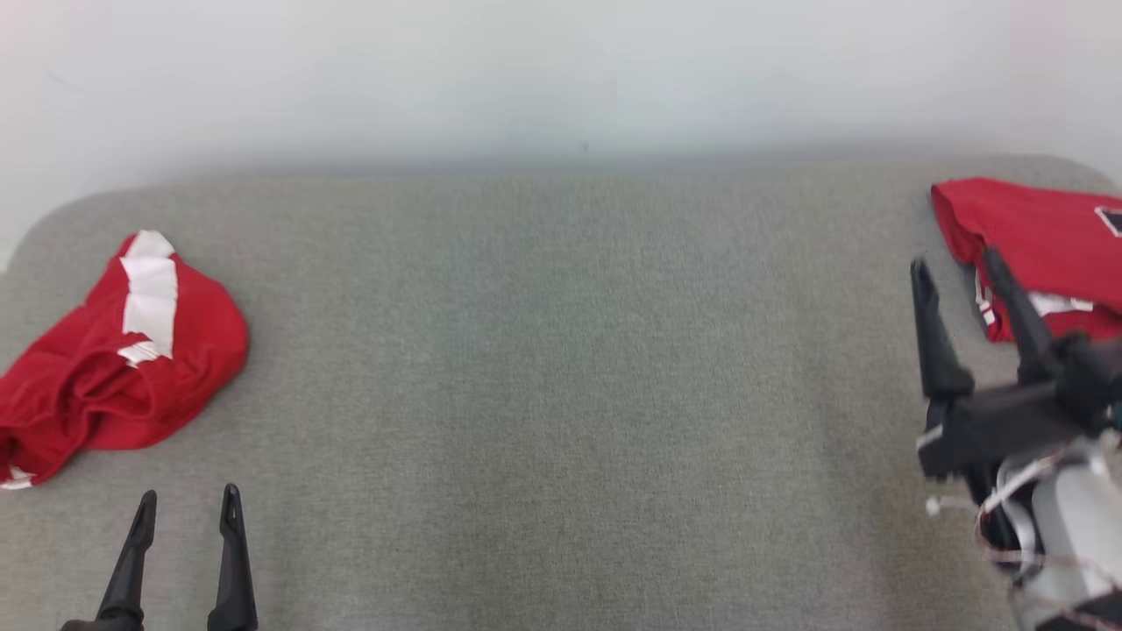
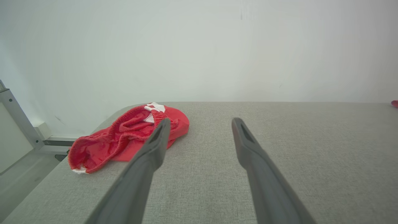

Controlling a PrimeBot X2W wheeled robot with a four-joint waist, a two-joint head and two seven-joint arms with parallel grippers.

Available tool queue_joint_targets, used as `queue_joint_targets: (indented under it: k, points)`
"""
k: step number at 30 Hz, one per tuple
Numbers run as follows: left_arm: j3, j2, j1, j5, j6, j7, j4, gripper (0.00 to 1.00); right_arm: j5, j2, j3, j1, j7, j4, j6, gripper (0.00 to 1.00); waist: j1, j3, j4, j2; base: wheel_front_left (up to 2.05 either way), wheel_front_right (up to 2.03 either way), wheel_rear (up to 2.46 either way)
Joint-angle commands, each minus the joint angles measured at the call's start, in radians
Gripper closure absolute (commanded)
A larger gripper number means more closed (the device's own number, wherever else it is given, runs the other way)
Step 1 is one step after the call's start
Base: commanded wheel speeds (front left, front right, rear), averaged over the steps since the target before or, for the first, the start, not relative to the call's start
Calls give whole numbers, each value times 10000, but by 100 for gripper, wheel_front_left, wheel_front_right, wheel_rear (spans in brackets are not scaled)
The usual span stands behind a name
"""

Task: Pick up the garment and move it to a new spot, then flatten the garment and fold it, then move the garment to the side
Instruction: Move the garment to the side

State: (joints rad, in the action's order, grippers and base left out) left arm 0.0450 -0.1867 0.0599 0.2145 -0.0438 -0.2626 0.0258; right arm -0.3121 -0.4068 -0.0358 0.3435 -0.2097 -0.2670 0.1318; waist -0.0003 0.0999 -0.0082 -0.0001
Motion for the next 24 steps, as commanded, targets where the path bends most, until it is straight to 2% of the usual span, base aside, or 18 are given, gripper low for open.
queue_joint_targets:
  k: [1,12,20,24]
  points:
    - [31,27,108,-56,-3,-27,-3,0,84,114,47,-266,29,142,-26,0,3,-305,124,1,0,0,0]
    - [28,146,308,-124,-159,-28,108,0,619,1519,1065,-3148,250,2329,-26,0,3,-510,128,1,0,0,0]
    - [-51,95,424,-152,-232,-29,319,0,970,2398,1413,-4443,160,2918,-26,0,3,-821,105,1,0,0,0]
    - [-39,70,513,-153,-191,-29,388,0,1073,2618,1397,-4828,119,3017,-26,0,3,-924,64,1,0,0,0]
